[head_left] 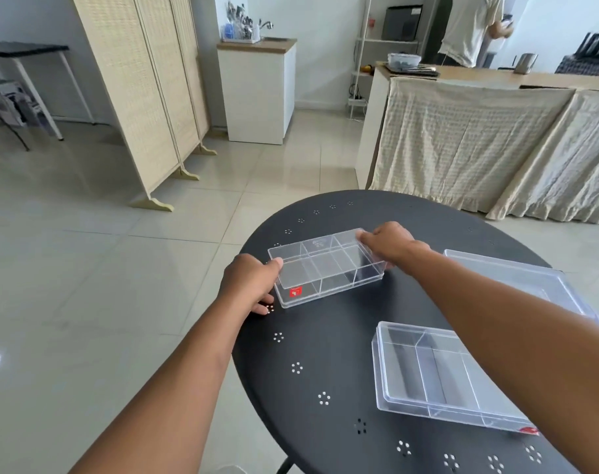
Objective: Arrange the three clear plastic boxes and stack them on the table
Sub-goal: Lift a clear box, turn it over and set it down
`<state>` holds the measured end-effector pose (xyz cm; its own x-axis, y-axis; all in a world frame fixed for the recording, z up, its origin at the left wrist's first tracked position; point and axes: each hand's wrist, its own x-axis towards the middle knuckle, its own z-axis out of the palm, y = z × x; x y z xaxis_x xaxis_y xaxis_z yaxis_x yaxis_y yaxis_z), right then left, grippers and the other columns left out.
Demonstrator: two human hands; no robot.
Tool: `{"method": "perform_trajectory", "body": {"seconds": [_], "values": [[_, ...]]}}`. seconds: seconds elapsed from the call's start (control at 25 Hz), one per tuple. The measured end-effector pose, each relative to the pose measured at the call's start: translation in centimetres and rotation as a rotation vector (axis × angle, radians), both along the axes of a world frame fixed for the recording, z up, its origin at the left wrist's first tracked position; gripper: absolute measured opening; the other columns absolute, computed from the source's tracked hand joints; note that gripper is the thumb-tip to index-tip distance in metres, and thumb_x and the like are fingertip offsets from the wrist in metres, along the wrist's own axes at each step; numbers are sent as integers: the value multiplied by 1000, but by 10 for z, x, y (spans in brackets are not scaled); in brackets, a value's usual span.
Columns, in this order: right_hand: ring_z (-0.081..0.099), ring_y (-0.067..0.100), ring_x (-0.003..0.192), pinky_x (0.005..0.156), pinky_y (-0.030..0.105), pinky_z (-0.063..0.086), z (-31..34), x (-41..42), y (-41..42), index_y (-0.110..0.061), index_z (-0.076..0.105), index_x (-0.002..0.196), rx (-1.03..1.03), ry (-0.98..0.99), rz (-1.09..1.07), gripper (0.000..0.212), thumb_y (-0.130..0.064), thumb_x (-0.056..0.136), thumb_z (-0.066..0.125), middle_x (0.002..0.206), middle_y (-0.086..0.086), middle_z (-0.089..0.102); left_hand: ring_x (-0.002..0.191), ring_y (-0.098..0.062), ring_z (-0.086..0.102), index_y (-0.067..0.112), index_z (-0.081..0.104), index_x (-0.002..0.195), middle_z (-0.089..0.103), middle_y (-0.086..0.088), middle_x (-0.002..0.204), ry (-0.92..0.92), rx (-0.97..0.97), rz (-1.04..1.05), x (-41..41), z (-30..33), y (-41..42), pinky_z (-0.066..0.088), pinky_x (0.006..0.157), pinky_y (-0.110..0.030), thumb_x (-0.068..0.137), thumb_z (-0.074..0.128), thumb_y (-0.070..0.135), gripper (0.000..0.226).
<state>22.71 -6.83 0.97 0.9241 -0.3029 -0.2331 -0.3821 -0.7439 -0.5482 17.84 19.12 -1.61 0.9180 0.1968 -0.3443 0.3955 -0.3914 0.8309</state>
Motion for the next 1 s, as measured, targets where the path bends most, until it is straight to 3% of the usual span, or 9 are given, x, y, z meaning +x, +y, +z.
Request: {"method": "perform_trajectory", "body": {"seconds": [0.08,0.16,0.28,0.44,0.64,0.72,0.84,0.92,1.0], "values": [[66,29,63,76,37,53,1,-4,0,-12,56,73,33,57,-24,52,-59,95,61,67,6,63,73,-30,76,7,61,88,70,-12,86,19,-37,18,1,0,-6,66,64,-52,94,60,39,33],[72,35,73,70,41,59,1,-3,-3,-7,63,86,165,51,-62,45,-51,90,72,78,11,66,78,-31,72,7,60,88,66,-11,89,67,-116,25,1,1,-11,65,66,-49,93,59,32,26],[60,25,71,57,34,51,5,-8,-6,-7,61,98,411,93,-125,31,-32,92,79,84,11,58,82,-29,63,5,61,104,59,-9,94,121,-223,30,1,6,-13,61,66,-43,92,63,25,23],[58,20,67,66,34,53,10,-24,-18,-10,61,100,629,196,-120,28,-25,89,83,83,8,59,84,-28,63,6,65,111,66,-14,107,67,-255,63,-4,7,-11,57,68,-36,84,69,21,31],[70,21,77,68,34,57,39,-40,-43,-6,67,131,794,110,32,48,-8,86,83,102,9,71,85,-25,69,11,71,100,71,-8,97,-158,-316,69,-13,30,-16,58,85,-40,72,78,6,30],[73,28,93,85,44,61,51,-44,-51,-9,60,141,806,21,77,61,-6,85,85,127,10,71,95,-25,70,14,73,105,71,3,91,-264,-259,46,-13,39,-25,57,96,-44,72,81,3,35],[68,40,99,102,59,56,60,-52,-62,-15,49,155,784,-43,99,80,-10,85,87,143,16,60,94,-22,69,42,69,87,71,16,83,-363,-125,-28,-23,45,-42,56,92,-41,80,79,11,33],[64,48,116,104,61,54,59,-58,-69,-13,47,157,835,-23,94,92,-20,78,93,152,26,51,99,-22,73,46,72,105,76,12,97,-347,-83,-37,-29,43,-47,59,95,-45,78,79,24,36],[56,55,130,103,59,55,53,-65,-70,-5,49,153,886,-21,46,96,-34,73,94,154,30,45,96,-18,77,39,65,134,81,9,100,-310,-87,-72,-32,36,-47,59,96,-47,71,80,31,65]]}}
